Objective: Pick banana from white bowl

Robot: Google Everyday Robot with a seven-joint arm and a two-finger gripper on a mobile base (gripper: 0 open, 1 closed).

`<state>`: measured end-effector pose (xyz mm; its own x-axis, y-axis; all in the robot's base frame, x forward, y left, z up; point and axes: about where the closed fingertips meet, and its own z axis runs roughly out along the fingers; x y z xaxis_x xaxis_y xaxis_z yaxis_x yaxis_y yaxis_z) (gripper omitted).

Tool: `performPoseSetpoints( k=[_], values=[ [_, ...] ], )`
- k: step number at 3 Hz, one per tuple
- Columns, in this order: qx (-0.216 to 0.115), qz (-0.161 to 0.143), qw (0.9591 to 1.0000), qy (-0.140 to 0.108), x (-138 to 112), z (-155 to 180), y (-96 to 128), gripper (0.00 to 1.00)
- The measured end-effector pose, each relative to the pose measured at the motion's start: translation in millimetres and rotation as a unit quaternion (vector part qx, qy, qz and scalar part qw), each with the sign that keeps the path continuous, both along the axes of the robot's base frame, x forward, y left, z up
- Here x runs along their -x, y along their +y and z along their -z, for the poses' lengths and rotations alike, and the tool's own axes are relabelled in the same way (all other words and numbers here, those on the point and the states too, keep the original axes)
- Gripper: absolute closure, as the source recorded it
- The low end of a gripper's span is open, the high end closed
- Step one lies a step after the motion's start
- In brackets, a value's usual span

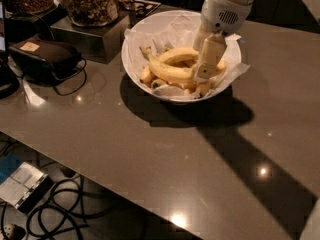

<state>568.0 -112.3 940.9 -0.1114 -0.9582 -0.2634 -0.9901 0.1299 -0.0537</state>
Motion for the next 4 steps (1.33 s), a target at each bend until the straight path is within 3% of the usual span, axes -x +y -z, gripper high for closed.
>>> performPoseSetpoints(
  k=[2,3,4],
  values=[
    [0.006,0.003,0.9997,0.023,-6,20,3,0.34],
    [0.007,0.001,0.9994,0.034,-6,30,5,0.43],
    [0.007,0.001,0.9991,0.042,-6,36,6,0.43]
  ],
)
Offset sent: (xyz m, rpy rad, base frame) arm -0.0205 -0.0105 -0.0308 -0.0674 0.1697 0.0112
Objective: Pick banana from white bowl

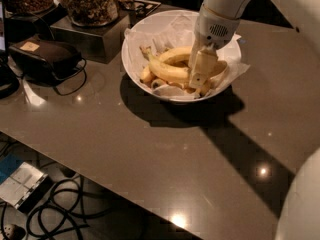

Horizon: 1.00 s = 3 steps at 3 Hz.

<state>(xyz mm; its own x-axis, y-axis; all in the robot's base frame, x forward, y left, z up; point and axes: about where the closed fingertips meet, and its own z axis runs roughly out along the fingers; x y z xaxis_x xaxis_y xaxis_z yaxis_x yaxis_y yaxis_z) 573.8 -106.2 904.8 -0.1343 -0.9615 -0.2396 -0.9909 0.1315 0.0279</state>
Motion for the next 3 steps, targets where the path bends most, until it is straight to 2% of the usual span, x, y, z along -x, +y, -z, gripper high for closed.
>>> performPoseSetpoints(
  k=[3],
  values=[
    [0.0,-0.002,0.9998,0.021,-2,18,1,0.41]
  ],
)
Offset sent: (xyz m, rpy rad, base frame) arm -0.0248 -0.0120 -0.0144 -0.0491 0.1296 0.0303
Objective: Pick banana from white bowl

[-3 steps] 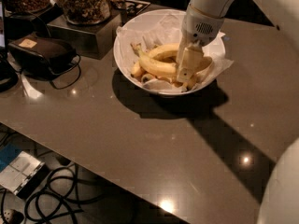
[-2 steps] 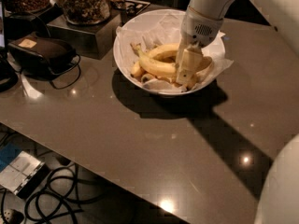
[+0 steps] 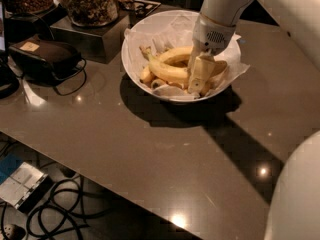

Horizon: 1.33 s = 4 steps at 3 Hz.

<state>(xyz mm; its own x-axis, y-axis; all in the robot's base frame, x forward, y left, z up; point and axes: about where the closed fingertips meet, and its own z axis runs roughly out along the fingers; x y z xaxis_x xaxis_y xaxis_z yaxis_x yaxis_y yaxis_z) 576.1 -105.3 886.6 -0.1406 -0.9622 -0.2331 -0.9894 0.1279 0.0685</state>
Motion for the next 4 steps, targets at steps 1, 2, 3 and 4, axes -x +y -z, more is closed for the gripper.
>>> performPoseSetpoints(
  k=[1,2,3,4],
  values=[
    [0.001,-0.001,1.0,0.001,0.3,3.6,-1.0,0.59],
    [0.003,-0.003,1.0,-0.001,2.5,4.6,-1.9,0.82],
    [0.003,-0.003,1.0,-0.001,2.5,4.7,-1.9,1.0],
    [-0.005,-0.002,0.9999,-0.016,-1.6,1.1,2.0,1.0]
  ],
)
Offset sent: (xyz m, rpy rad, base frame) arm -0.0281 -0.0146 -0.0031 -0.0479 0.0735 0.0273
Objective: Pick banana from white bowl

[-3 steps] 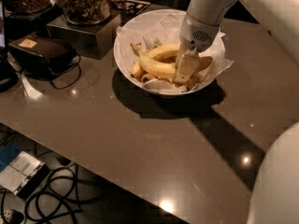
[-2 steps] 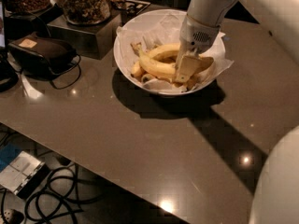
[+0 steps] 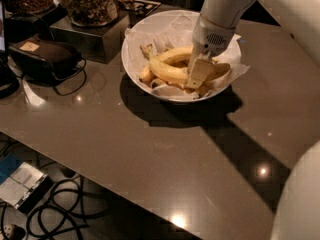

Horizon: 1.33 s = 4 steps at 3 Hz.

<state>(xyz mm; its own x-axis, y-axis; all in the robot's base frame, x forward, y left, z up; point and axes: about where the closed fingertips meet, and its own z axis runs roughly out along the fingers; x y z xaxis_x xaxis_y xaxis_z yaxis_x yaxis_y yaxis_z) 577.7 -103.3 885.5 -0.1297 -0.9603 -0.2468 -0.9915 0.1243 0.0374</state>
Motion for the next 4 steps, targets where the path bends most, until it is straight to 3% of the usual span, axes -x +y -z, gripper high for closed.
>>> performPoseSetpoints(
  k=[1,3,4],
  values=[
    [-0.02,-0.003,0.9996,-0.02,15,-23,5,1.0],
    [-0.077,-0.047,0.9946,-0.05,50,-74,20,1.0],
    [-0.079,-0.072,0.9926,-0.058,67,-93,33,1.0]
  ],
)
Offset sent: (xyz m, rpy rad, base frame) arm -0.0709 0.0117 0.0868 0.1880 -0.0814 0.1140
